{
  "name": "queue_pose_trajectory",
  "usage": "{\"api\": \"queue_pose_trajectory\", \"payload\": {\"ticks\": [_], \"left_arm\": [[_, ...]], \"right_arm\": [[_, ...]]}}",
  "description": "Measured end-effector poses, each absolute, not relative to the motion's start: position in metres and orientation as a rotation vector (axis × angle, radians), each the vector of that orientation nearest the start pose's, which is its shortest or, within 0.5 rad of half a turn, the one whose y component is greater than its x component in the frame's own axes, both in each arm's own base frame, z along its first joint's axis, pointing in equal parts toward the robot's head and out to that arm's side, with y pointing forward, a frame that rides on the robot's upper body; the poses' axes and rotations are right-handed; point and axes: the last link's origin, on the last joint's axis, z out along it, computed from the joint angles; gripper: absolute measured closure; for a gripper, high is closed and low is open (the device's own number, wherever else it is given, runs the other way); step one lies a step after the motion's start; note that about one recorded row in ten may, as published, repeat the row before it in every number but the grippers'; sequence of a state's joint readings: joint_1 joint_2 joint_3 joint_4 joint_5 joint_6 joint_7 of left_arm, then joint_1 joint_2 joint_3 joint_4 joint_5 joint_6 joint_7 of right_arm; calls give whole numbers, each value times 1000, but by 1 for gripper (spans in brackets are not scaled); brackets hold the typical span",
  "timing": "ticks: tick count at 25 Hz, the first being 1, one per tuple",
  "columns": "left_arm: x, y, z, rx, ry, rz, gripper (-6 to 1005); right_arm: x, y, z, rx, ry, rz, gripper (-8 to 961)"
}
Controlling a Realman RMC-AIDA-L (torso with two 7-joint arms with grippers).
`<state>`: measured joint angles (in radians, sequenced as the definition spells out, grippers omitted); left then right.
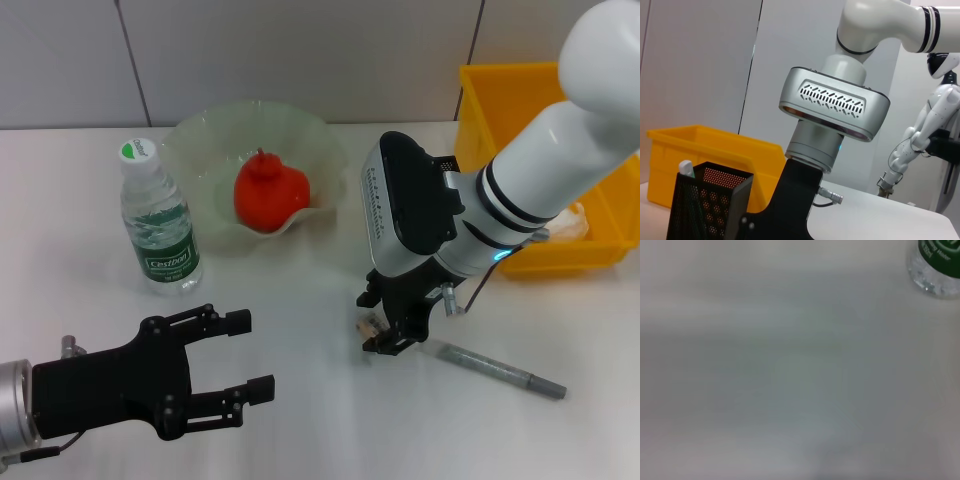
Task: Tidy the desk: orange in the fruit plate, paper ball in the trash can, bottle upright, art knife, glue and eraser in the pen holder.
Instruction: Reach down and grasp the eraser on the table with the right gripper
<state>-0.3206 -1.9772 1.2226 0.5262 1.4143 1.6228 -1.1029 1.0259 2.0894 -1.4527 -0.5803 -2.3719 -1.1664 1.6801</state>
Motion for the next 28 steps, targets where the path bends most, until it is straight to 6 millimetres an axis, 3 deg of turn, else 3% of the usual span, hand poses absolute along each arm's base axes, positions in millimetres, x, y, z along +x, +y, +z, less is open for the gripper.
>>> {"api": "queue_pose_trajectory", "payload": {"ticks": [28], "left_arm": [[-280, 263, -9, -2749, -456, -987, 186]], "right_arm": [[155, 399, -98, -3007, -183, -561, 387]]}}
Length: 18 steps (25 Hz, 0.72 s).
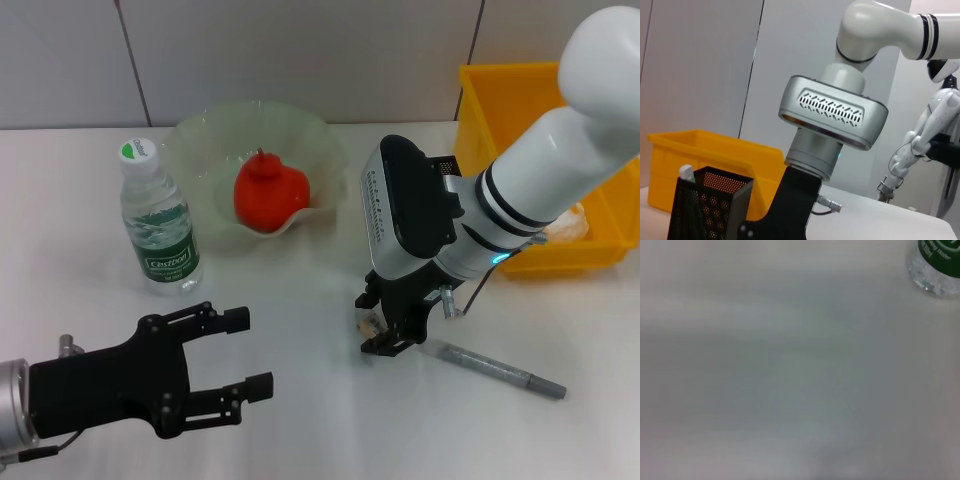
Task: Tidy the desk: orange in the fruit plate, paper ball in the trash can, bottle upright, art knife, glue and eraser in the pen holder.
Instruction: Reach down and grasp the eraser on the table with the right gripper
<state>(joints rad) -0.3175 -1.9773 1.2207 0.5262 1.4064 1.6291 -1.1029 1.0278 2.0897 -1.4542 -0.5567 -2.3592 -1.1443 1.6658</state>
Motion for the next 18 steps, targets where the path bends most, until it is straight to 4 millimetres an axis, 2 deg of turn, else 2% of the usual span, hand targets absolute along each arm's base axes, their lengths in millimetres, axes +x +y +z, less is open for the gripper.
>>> {"api": "queue_pose_trajectory", "payload": {"ticks": [11, 18], "left_arm": [[-280, 263, -5, -2736, -452, -1004, 186], [-280, 265, -3, -2719, -453, -1010, 186]], "right_arm": [[153, 400, -96, -3007, -173, -565, 400], [152, 401, -94, -3006, -165, -576, 514]]}}
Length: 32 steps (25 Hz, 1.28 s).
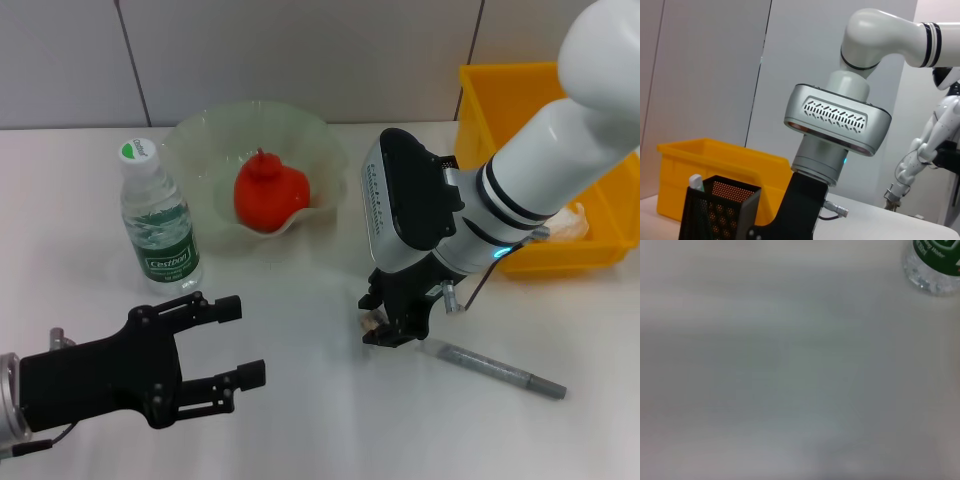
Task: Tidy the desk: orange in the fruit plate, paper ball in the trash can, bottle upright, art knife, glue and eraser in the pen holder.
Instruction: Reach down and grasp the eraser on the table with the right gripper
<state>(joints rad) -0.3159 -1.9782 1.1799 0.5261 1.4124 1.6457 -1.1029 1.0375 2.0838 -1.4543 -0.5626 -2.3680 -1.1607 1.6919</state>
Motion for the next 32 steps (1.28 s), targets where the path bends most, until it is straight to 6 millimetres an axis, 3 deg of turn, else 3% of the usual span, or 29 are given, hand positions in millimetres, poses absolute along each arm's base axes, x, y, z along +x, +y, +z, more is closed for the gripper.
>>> {"api": "queue_pose_trajectory", "payload": {"ticks": [7, 18, 22, 32], "left_arm": [[-281, 266, -2, -2713, -453, -1011, 186], [-280, 266, -2, -2707, -451, -1016, 186], [-280, 266, -2, -2706, -451, -1016, 186], [-280, 266, -1, -2704, -451, -1018, 186]], "right_arm": [[153, 402, -94, -3002, -161, -588, 549], [149, 401, -94, -3007, -159, -584, 515], [148, 402, -93, -2998, -144, -592, 365], [151, 402, -92, -2989, -134, -617, 366]]}}
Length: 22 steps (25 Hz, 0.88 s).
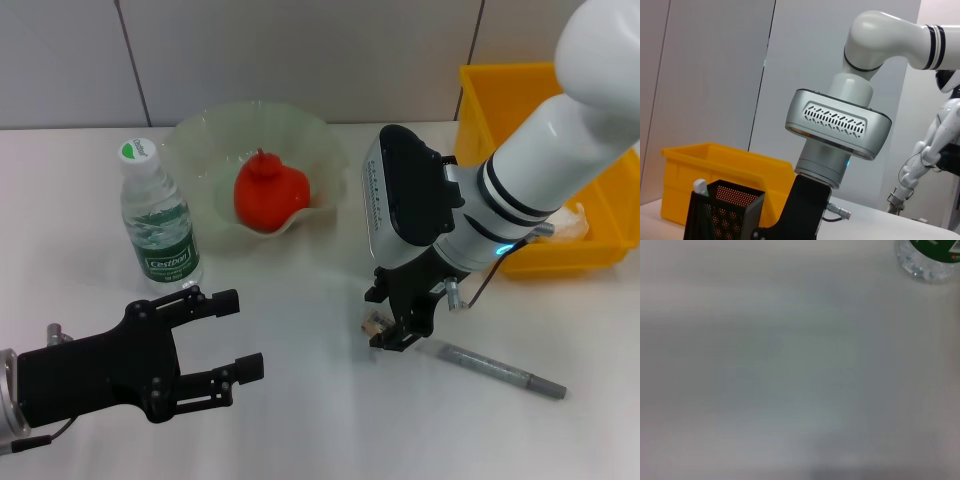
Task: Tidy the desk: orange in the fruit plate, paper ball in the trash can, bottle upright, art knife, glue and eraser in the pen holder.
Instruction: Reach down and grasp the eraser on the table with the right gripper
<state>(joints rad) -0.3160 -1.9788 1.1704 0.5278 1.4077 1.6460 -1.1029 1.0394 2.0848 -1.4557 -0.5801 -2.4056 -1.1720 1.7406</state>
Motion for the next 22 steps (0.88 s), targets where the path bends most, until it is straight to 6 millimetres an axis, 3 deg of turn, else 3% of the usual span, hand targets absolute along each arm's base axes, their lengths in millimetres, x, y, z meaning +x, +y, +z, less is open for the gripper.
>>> {"api": "queue_pose_trajectory", "payload": {"ticks": [22], "left_arm": [[-280, 268, 0, -2693, -449, -1017, 186]], "right_arm": [[152, 402, -94, -2992, -141, -616, 366]]}}
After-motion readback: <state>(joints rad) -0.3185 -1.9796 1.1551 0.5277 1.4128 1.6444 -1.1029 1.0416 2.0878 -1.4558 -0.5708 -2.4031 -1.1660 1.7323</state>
